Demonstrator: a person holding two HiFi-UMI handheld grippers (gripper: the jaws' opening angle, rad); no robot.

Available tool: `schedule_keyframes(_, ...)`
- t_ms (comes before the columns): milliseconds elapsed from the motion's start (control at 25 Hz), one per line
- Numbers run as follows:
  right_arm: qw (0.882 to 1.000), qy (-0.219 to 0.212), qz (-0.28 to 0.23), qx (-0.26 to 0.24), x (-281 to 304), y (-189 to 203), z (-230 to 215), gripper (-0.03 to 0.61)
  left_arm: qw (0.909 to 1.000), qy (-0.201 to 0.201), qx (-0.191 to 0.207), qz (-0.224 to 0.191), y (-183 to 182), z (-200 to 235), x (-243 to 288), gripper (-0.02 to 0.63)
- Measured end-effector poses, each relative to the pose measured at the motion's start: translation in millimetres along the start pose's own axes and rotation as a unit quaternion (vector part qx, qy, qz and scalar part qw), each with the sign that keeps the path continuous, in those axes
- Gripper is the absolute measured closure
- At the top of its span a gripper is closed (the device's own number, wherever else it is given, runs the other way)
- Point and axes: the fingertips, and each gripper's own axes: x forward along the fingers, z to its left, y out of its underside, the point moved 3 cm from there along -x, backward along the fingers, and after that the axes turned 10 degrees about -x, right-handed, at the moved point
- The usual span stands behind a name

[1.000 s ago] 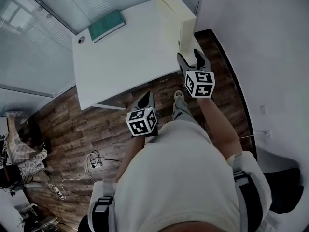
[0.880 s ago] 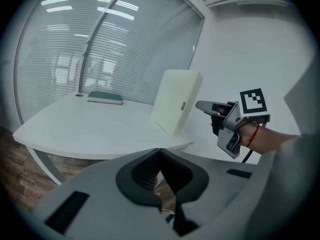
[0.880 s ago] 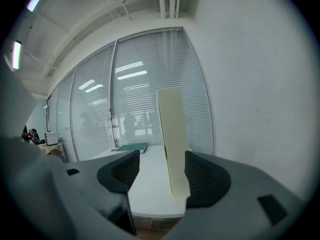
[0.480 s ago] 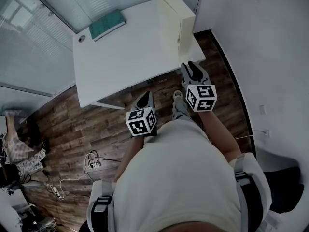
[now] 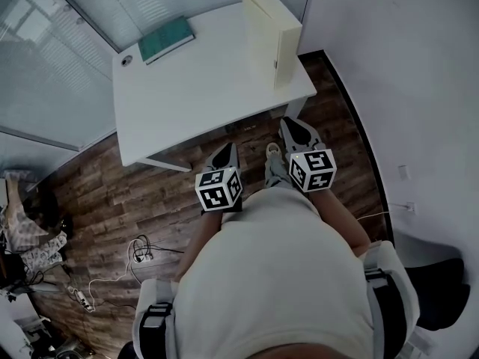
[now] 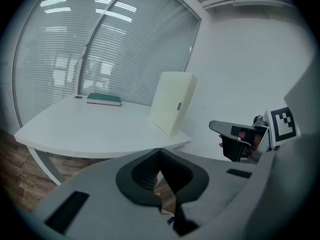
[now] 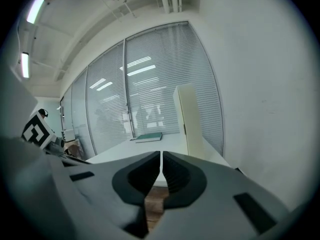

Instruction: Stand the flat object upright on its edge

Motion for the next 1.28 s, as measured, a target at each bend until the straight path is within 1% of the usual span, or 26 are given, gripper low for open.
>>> schedule_keyframes(320,1.0,-0.001,-0.007,0.015,-8,3,7,0.555,1.0,-0.005,-0.004,-0.004,0,4,-3,0.594)
schedule_keyframes(640,1.0,-0.004,0.005,0.007,-5,6,11,0.558,1.0,-0.005,-0.008,-0.002,-2,7,-2,0.594)
schedule_keyframes(1280,1.0,-0.007,0.01,0.02,-1,12,11,0.559,0.9998,-0.012,-0.016,0.002,0,14,0,0.594)
